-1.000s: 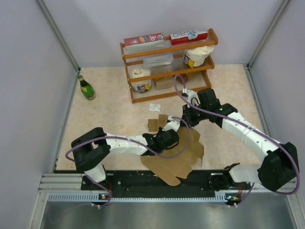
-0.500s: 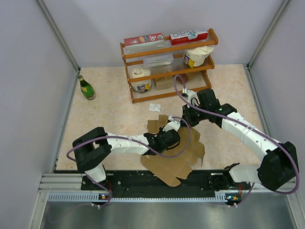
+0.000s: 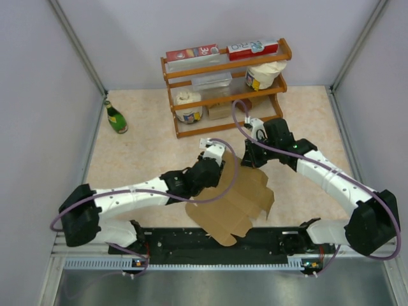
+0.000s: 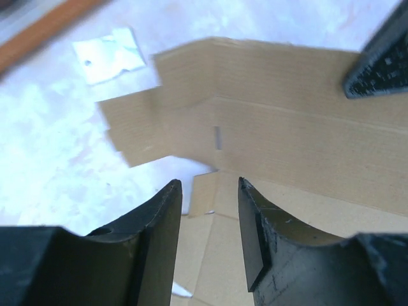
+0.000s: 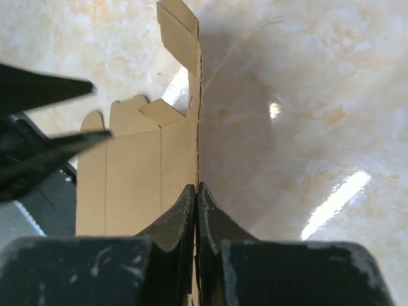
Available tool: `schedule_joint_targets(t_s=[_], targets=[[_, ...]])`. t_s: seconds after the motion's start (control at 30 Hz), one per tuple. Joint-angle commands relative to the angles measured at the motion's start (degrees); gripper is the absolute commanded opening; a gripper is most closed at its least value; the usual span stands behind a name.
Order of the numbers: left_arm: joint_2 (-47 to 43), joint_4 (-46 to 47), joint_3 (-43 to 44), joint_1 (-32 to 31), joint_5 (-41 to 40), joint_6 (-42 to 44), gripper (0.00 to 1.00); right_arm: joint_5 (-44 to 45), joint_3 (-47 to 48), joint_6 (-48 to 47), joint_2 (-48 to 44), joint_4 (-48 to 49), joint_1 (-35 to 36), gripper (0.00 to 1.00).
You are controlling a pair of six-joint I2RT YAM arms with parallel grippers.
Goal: Fold the paper box
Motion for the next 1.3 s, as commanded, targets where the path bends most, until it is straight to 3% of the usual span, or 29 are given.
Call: schedule_joint_targets(t_s=[0.0, 0.17, 0.27, 0.4, 0.57, 1.27], targets=[[-9.0, 3.89, -2.69, 6.25, 4.9, 2.18, 0.46, 5.77, 0.88, -2.25, -2.63, 2.73, 0.52, 0.0], [-14.73, 6.53, -3.75, 15.83, 11.23, 4.12, 0.48, 7.17, -1.05, -5.06, -4.12, 7.12, 2.18, 0.0], [-15.44, 6.36, -2.43, 21.54, 14.4, 4.64, 0.49, 12.09, -2.54, -11.73, -5.36, 9.58, 4.81, 0.0], [-15.26, 5.83, -0.41, 24.54, 15.55, 6.84, 0.49, 18.07, -4.13, -19.38, -6.06, 10.82, 7.37, 0.0], [-15.61, 5.74, -0.05, 29.11, 18.97, 6.23, 0.5, 22.03, -4.39, -21.24, -6.59, 11.17, 7.64, 0.0], [-17.81, 6.01, -2.34, 35.1, 24.51, 5.79, 0.5, 25.28, -9.57, -26.69, -9.13, 20.21, 11.77, 0.0]])
